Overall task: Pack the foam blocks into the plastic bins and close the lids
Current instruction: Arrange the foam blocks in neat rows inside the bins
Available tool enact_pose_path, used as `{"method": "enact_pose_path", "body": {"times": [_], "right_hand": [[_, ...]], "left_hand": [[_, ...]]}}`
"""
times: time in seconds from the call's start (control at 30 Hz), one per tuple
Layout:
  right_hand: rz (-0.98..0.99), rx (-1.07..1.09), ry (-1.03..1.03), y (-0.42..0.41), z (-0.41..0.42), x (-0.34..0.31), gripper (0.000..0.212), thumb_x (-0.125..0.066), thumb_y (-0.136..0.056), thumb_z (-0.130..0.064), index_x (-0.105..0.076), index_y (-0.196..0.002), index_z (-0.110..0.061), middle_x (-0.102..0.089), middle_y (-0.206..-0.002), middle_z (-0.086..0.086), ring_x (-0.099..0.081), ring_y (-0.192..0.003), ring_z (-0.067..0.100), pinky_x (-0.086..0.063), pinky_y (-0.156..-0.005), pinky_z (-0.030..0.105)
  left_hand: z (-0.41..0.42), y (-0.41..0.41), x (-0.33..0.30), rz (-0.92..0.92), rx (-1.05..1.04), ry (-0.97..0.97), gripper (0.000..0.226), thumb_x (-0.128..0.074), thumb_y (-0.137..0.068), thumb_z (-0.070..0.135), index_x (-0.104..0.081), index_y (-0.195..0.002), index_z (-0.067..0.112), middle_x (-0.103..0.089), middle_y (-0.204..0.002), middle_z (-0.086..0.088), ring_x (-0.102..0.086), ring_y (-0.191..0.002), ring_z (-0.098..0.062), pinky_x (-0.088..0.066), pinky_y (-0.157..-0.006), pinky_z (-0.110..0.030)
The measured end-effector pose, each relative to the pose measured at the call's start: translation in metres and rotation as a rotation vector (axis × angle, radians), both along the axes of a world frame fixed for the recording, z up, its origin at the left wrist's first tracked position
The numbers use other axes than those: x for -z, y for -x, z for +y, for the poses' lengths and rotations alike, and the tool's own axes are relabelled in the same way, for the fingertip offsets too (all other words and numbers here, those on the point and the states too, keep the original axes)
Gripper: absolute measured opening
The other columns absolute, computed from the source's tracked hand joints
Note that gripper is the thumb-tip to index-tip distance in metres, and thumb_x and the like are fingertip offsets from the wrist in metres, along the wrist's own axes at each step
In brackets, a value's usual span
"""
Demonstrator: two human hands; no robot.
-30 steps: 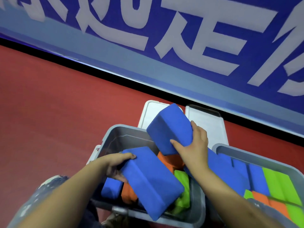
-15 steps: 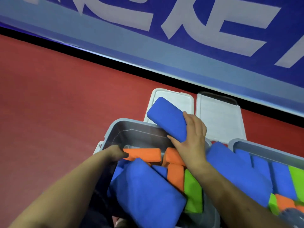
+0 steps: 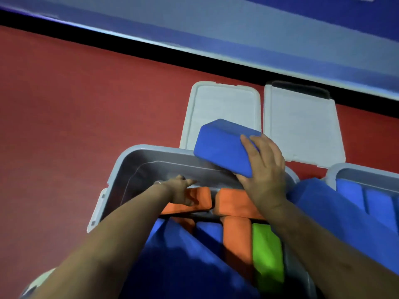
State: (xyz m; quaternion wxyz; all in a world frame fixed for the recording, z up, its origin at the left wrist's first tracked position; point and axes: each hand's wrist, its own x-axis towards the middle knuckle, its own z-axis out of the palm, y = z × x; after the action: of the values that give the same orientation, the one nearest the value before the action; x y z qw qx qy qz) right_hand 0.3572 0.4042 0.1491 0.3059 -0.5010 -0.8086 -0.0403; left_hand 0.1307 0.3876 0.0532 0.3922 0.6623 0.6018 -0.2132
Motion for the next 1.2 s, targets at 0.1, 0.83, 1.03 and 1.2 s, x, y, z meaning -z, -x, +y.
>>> {"method": "enact_pose_path", "body": {"times": [0.1,0.83,1.03,1.2], "right_hand": [[-0.057,-0.046,0.025,0.000,0.000,0.007,0.086,-0.082,-0.061,-0.010,-0.043,-0.137,-0.015,-0.043,-0.128,0.003,-0.040,-0.125,0.027,-0.037,-0.104,0.047],[0.316,0.318,0.391,-0.010,-0.048,-0.075,0.080,-0.082,-0.063,-0.025,-0.044,-0.131,-0.008,-0.039,-0.129,0.012,-0.041,-0.120,0.028,-0.039,-0.101,0.041],[0.630,0.494,0.585,0.009,-0.075,-0.118,0.084,-0.079,-0.066,-0.048,-0.044,-0.130,-0.007,-0.043,-0.129,0.010,-0.037,-0.120,0.020,-0.036,-0.100,0.035],[0.737,0.478,0.754,0.015,-0.094,-0.134,0.088,-0.075,-0.069,-0.052,-0.039,-0.137,-0.011,-0.044,-0.133,0.010,-0.043,-0.124,0.027,-0.039,-0.101,0.037]], "left_hand": [[0.012,-0.018,0.018,-0.038,0.080,0.017,0.097,-0.070,-0.078,0.050,-0.010,-0.152,0.032,-0.027,-0.149,-0.011,-0.035,-0.135,-0.032,-0.034,-0.108,-0.038],[-0.054,0.048,-0.121,-0.154,-0.344,-0.417,0.112,-0.075,-0.045,0.040,-0.022,-0.142,0.022,-0.034,-0.132,-0.011,-0.038,-0.124,-0.033,-0.036,-0.104,-0.043],[-0.106,0.068,-0.148,-0.248,-0.853,-0.613,0.092,-0.074,-0.064,0.006,-0.021,-0.138,0.019,-0.028,-0.124,-0.011,-0.044,-0.112,-0.036,-0.042,-0.085,-0.040],[-0.121,0.056,-0.151,-0.163,-0.841,-0.648,0.100,-0.071,-0.067,0.018,-0.010,-0.144,0.034,-0.024,-0.110,-0.006,-0.053,-0.089,-0.037,-0.048,-0.078,-0.039]]}}
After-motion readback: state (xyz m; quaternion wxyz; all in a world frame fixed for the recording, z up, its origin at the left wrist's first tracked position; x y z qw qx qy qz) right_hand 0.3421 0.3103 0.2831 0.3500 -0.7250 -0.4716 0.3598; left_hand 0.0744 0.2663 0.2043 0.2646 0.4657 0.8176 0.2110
